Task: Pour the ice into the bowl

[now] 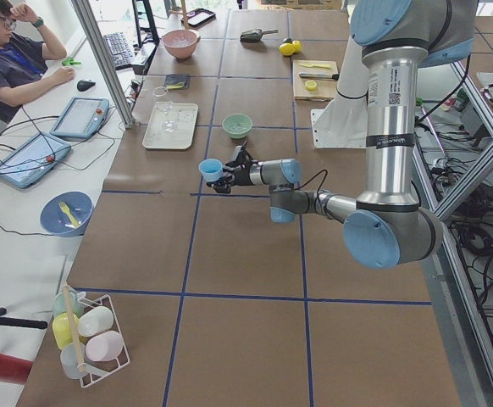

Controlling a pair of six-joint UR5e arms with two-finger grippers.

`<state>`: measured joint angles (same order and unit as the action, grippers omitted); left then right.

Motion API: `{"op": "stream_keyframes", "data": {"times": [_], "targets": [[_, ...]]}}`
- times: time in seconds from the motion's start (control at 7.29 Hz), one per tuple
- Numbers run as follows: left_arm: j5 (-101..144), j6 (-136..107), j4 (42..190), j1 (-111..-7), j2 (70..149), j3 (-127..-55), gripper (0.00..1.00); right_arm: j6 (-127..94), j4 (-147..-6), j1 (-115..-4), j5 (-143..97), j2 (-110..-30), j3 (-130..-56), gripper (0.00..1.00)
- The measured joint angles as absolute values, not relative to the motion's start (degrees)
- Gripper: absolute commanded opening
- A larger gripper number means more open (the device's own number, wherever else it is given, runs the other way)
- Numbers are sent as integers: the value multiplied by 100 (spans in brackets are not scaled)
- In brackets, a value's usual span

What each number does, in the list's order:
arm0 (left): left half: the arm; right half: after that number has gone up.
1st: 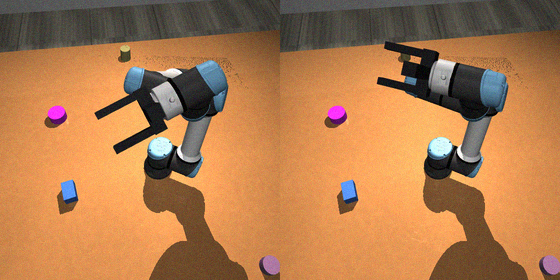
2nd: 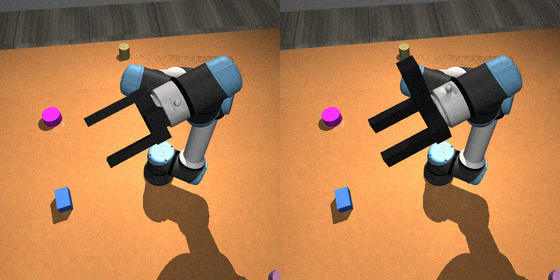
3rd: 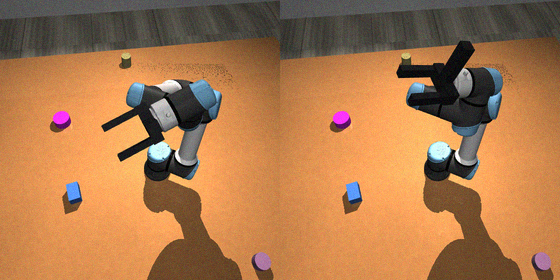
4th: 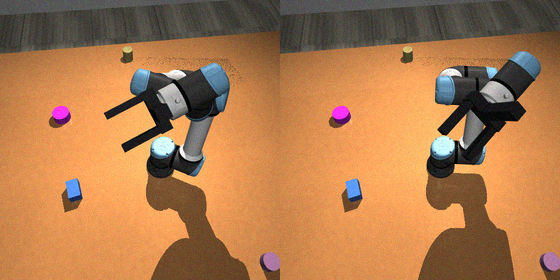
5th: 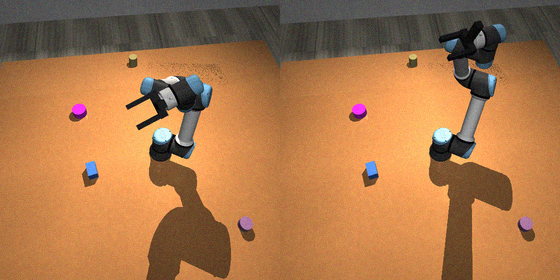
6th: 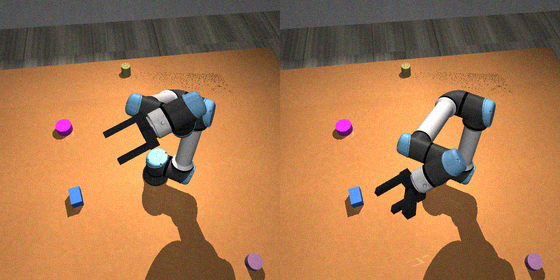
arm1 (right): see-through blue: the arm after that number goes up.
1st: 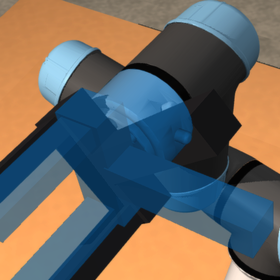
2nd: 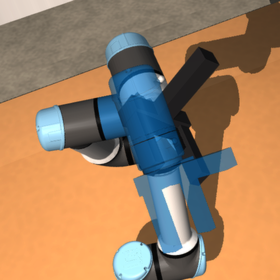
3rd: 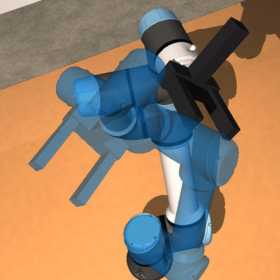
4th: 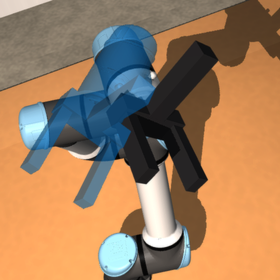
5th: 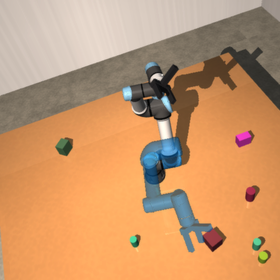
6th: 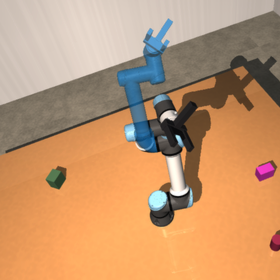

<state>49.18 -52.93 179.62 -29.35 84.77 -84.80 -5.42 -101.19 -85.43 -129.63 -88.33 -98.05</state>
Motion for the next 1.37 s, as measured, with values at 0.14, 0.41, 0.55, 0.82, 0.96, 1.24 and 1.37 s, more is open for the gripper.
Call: {"op": "stream_keyframes", "data": {"times": [0.14, 0.41, 0.55, 0.82, 0.96, 1.24, 1.37], "targets": [[4664, -5317, 18408, -2920, 8452, -8050, 0, -539, -10117, -8543, -12963, -8833, -9810, 100], [4408, -5302, 18715, -2892, 8375, -7620, 4, -537, -10116, -8543, -12964, -8833, -9816, 100], [4390, -5285, 18710, -2854, 8348, -7547, 10, -536, -10116, -8543, -12962, -8833, -9817, 100], [4383, -5269, 18668, -2594, 8335, -7488, 13, -536, -10116, -8543, -12956, -8831, -9817, 100], [4368, -5284, 18665, -2422, 8337, -7472, 18, -536, -10116, -8543, -12955, -8827, -9817, 100], [4340, -5342, 18670, -2231, 8347, -7395, 22, -536, -10116, -8543, -12955, -8819, -9817, 100], [4300, -5449, 18673, -2162, 8349, -7342, 22, -536, -10116, -8543, -12955, -8817, -9817, 100]]}}
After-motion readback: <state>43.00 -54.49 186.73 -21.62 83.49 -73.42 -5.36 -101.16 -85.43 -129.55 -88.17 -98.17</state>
